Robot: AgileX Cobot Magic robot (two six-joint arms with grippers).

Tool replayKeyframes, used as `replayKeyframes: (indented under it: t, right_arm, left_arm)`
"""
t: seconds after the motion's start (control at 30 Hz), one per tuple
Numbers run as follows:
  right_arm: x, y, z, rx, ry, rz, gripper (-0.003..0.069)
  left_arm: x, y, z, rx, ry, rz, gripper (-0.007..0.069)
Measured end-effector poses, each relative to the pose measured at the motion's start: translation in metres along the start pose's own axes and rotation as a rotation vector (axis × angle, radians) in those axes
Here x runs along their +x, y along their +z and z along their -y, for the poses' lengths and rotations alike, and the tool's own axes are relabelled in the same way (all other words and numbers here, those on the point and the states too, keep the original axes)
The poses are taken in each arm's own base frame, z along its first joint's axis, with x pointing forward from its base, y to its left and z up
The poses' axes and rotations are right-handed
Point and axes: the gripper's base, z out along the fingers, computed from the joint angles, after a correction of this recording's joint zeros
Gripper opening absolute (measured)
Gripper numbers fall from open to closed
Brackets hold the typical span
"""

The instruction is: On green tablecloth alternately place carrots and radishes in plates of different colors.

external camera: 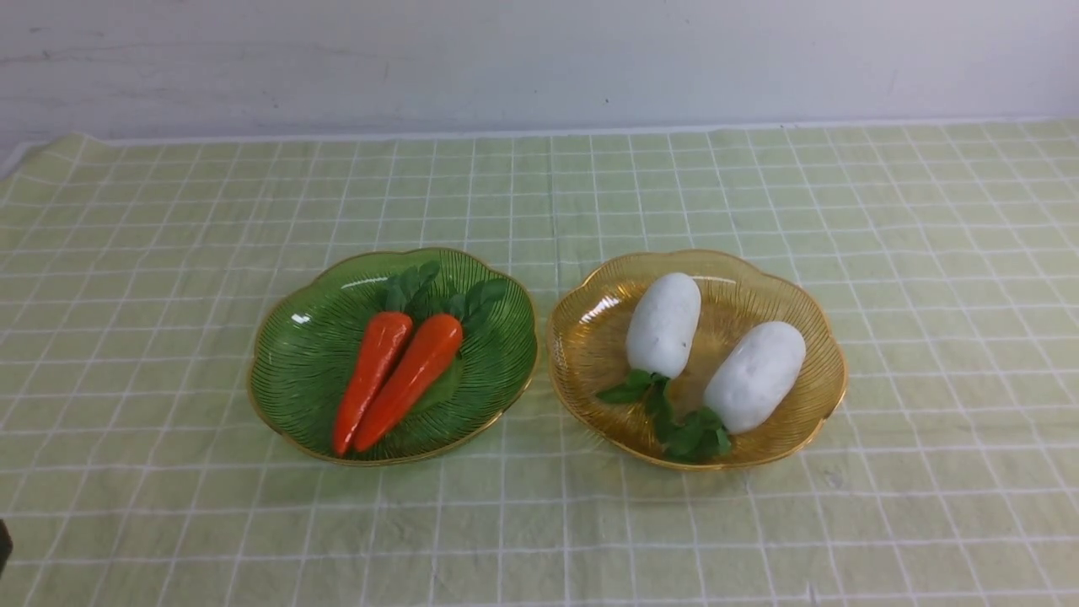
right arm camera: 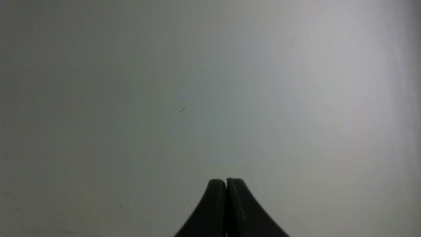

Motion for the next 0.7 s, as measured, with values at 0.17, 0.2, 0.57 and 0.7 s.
replayKeyframes:
  t: [0.17, 0.2, 0.57, 0.7]
  right_arm:
    - [0.0, 0.0, 0.0, 0.001, 0.0, 0.0, -0.0015]
    - [0.0, 0.0, 0.0, 0.002, 0.0, 0.001, -0.0015]
    - [0.0, 0.0, 0.0, 0.002, -0.001, 0.001, -0.0015]
    - [0.0, 0.0, 0.0, 0.002, -0.001, 0.001, -0.0015]
  left_arm:
    - [0.05, 0.011, 0.002, -0.022, -0.005, -0.108, -0.0008]
    - [0.052, 0.012, 0.003, -0.018, -0.004, -0.118, -0.0008]
    - [0.056, 0.011, 0.005, 0.046, 0.048, -0.147, -0.0008]
    - [0.056, 0.011, 0.005, 0.046, 0.048, -0.147, -0.0008]
